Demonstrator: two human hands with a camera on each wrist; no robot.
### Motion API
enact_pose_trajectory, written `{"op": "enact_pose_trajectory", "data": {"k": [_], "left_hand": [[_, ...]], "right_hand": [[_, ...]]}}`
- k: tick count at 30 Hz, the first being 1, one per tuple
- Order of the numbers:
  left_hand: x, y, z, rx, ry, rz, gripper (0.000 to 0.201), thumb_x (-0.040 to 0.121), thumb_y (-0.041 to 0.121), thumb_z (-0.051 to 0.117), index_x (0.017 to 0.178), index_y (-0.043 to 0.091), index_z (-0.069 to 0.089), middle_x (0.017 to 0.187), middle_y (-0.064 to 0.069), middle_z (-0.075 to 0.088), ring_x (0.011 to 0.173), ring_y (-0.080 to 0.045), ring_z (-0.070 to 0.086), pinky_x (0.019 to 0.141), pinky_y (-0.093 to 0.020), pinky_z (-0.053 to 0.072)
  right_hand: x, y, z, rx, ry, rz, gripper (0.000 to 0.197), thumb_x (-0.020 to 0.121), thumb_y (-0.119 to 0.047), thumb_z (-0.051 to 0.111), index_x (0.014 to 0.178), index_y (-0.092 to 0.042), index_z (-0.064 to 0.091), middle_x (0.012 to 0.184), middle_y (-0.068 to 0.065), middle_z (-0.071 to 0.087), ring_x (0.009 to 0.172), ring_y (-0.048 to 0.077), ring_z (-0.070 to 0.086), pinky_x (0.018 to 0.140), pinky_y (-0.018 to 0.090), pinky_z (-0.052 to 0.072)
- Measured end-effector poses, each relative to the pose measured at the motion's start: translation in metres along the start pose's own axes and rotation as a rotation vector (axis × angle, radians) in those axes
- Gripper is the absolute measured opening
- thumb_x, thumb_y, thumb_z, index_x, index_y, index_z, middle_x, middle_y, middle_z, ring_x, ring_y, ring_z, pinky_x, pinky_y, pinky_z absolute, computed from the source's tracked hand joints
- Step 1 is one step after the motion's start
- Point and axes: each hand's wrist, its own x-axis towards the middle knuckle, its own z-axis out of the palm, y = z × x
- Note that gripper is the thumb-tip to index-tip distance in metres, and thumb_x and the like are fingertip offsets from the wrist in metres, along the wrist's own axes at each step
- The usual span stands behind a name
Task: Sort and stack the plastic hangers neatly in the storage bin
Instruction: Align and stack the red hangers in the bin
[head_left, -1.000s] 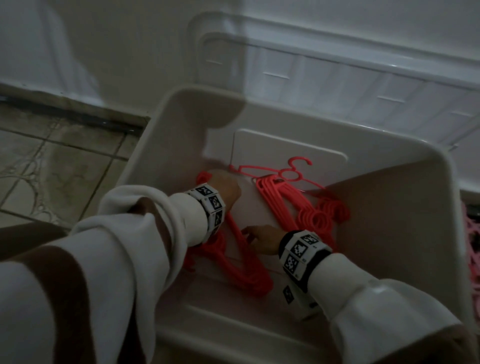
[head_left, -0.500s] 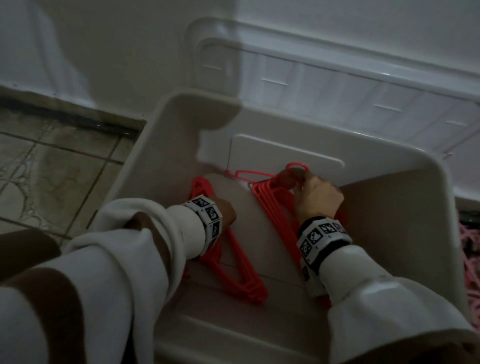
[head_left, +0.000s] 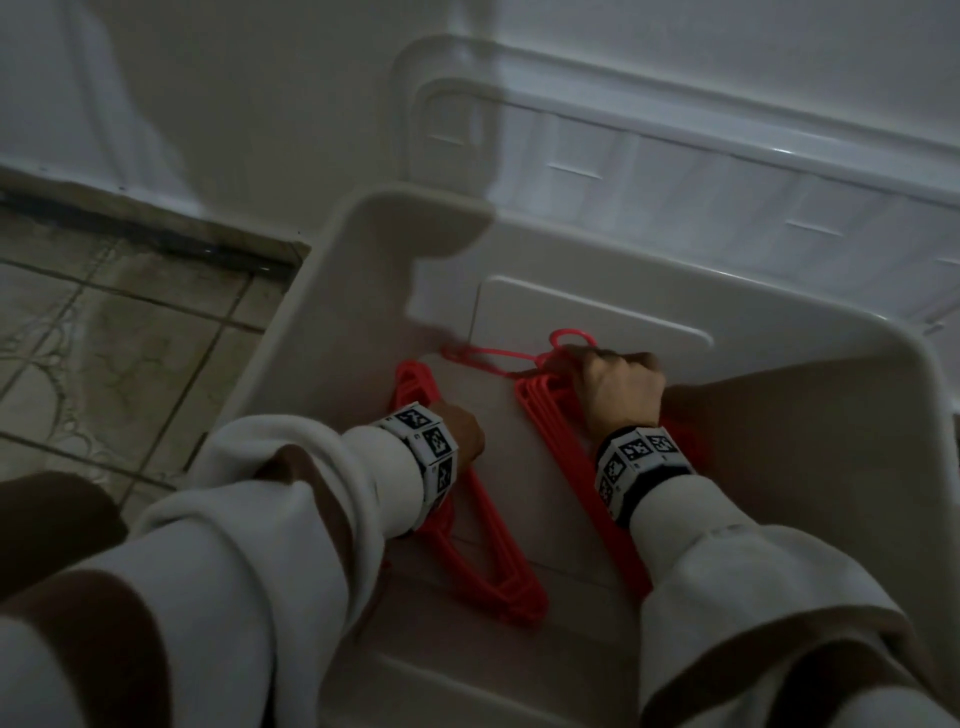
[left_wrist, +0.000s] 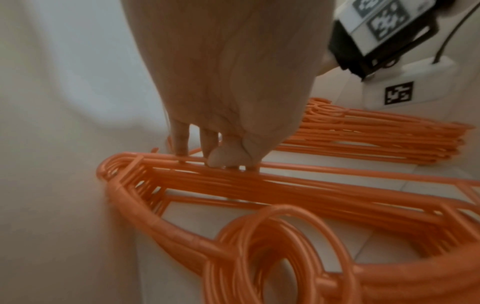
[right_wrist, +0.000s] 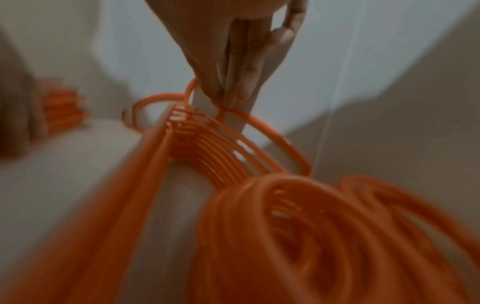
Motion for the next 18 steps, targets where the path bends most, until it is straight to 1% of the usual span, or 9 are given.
{"op": "enact_pose_trajectory", "data": {"k": [1,2,3,5,6,8,11,15,18], "left_hand": [[0.001,0.0,0.003,-0.007,0.018,-0.005,0.033,0.091,0.007,0.048,0.122,0.006,0.06,0.126,-0.008,0.06,0.09,-0.012,0.048,0.06,-0.02,0.035],[0.003,0.0,0.004,-0.016,0.033,-0.004,0.033,0.091,0.006,0.048,0.121,0.006,0.061,0.125,-0.008,0.06,0.093,-0.013,0.052,0.062,-0.02,0.036],[0.005,0.0,0.005,-0.021,0.025,-0.009,0.033,0.09,0.006,0.048,0.12,0.006,0.061,0.124,-0.01,0.06,0.099,-0.016,0.058,0.068,-0.022,0.042],[0.004,-0.001,0.005,-0.003,0.001,-0.025,0.032,0.09,0.008,0.046,0.118,0.008,0.062,0.122,-0.011,0.06,0.108,-0.027,0.06,0.084,-0.031,0.05],[0.003,0.0,0.005,-0.001,0.016,-0.026,0.032,0.09,0.008,0.046,0.118,0.008,0.062,0.122,-0.01,0.06,0.11,-0.028,0.059,0.088,-0.033,0.05],[0.002,0.0,0.004,-0.003,0.054,-0.022,0.032,0.09,0.008,0.046,0.117,0.008,0.062,0.121,-0.011,0.06,0.109,-0.029,0.059,0.089,-0.034,0.049],[0.005,-0.001,0.006,0.019,0.037,-0.012,0.03,0.088,0.007,0.047,0.114,0.007,0.064,0.118,-0.011,0.062,0.107,-0.029,0.06,0.085,-0.033,0.049],[0.005,-0.002,0.007,-0.039,0.009,-0.04,0.031,0.09,0.011,0.049,0.119,0.007,0.062,0.122,-0.009,0.061,0.111,-0.026,0.059,0.089,-0.031,0.047],[0.004,-0.003,0.006,0.003,0.016,-0.022,0.032,0.091,0.012,0.047,0.121,0.008,0.06,0.125,-0.008,0.059,0.112,-0.026,0.058,0.095,-0.033,0.047]], "right_hand": [[0.002,-0.002,0.0,-0.003,-0.004,-0.01,0.029,0.097,-0.022,0.037,0.119,-0.025,0.057,0.105,0.001,0.068,0.091,0.024,0.066,0.096,0.033,0.036],[0.003,-0.003,0.001,0.005,0.001,-0.002,0.029,0.097,-0.023,0.037,0.118,-0.025,0.057,0.104,0.001,0.069,0.09,0.023,0.066,0.097,0.034,0.034],[0.003,-0.003,0.003,0.016,0.032,0.019,0.027,0.096,-0.025,0.04,0.115,-0.025,0.059,0.099,0.001,0.07,0.086,0.023,0.066,0.097,0.034,0.033],[-0.003,-0.006,0.005,0.02,0.216,0.105,0.018,0.087,-0.034,0.055,0.097,-0.026,0.068,0.074,0.003,0.071,0.067,0.022,0.065,0.088,0.031,0.04],[-0.006,-0.007,0.004,0.03,0.326,0.16,0.015,0.08,-0.038,0.063,0.084,-0.026,0.071,0.058,0.002,0.067,0.054,0.021,0.062,0.08,0.029,0.043],[-0.011,-0.008,0.001,0.051,0.411,0.24,0.018,0.074,-0.042,0.063,0.071,-0.026,0.07,0.042,0.001,0.058,0.04,0.02,0.053,0.073,0.027,0.041],[-0.011,-0.009,-0.005,0.084,0.458,0.218,0.019,0.073,-0.04,0.059,0.067,-0.024,0.068,0.041,0.0,0.056,0.039,0.02,0.049,0.074,0.032,0.028],[-0.008,-0.01,-0.026,0.197,0.626,0.128,0.016,0.076,-0.037,0.063,0.069,-0.023,0.065,0.049,-0.004,0.062,0.044,0.019,0.053,0.075,0.031,0.027],[-0.003,-0.007,-0.046,0.274,0.721,0.095,0.016,0.08,-0.036,0.061,0.074,-0.022,0.064,0.058,-0.002,0.065,0.05,0.022,0.057,0.072,0.029,0.031]]}}
